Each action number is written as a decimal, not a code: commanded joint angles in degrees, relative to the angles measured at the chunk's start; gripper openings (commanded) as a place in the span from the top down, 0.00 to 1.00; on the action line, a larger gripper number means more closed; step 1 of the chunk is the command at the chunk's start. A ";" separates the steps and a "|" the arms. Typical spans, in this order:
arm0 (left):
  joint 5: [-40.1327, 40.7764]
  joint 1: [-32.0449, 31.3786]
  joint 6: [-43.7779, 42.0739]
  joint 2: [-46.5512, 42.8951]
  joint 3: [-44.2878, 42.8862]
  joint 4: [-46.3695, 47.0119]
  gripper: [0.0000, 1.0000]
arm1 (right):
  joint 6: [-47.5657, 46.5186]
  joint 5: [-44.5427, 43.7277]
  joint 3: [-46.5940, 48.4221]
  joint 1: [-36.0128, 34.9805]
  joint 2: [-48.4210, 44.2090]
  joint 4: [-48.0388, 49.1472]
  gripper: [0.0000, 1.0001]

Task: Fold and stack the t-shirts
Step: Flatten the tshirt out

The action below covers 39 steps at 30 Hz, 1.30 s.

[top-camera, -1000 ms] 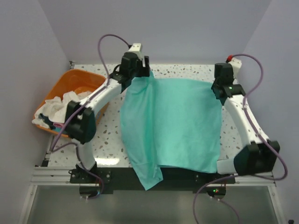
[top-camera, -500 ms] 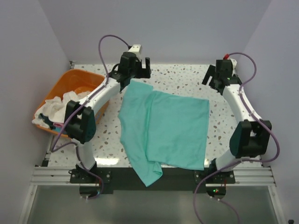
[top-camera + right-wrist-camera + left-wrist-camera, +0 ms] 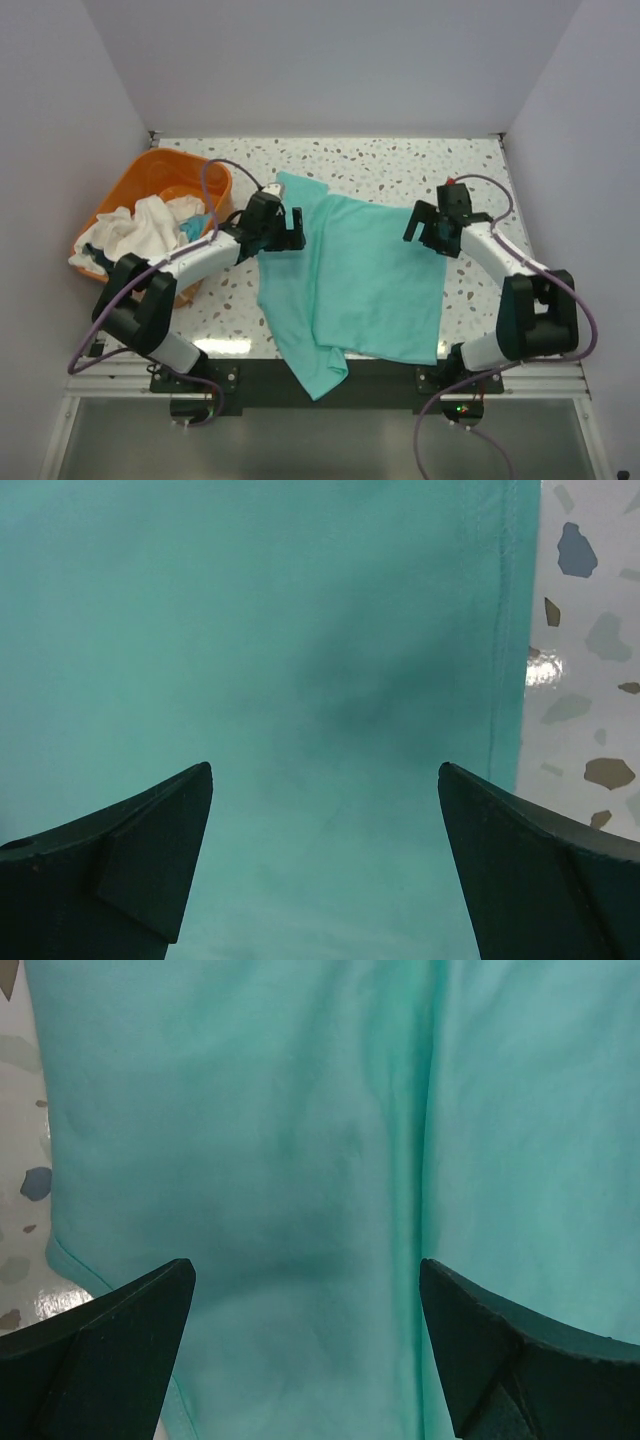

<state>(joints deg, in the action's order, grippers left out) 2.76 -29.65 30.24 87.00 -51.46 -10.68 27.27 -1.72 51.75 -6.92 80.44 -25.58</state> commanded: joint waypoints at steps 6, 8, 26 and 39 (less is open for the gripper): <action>-2.40 5.82 1.76 11.42 -5.75 6.54 0.00 | -0.46 -1.89 9.24 1.29 17.28 2.90 0.01; -5.22 7.14 0.88 15.47 -8.46 6.90 0.00 | -1.07 -2.84 11.78 2.43 21.22 2.65 0.02; -9.62 11.54 -9.23 50.44 -55.30 -8.82 0.00 | -7.05 -4.44 45.10 10.17 48.31 -7.20 0.01; -16.46 14.62 -11.08 59.52 -73.34 -8.49 0.00 | -9.24 -5.06 60.57 12.19 54.83 -12.82 0.01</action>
<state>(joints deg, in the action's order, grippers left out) -11.14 -16.16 20.73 145.58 -123.31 -16.19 19.94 -6.70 110.48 4.91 133.88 -34.28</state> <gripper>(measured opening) 0.997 0.985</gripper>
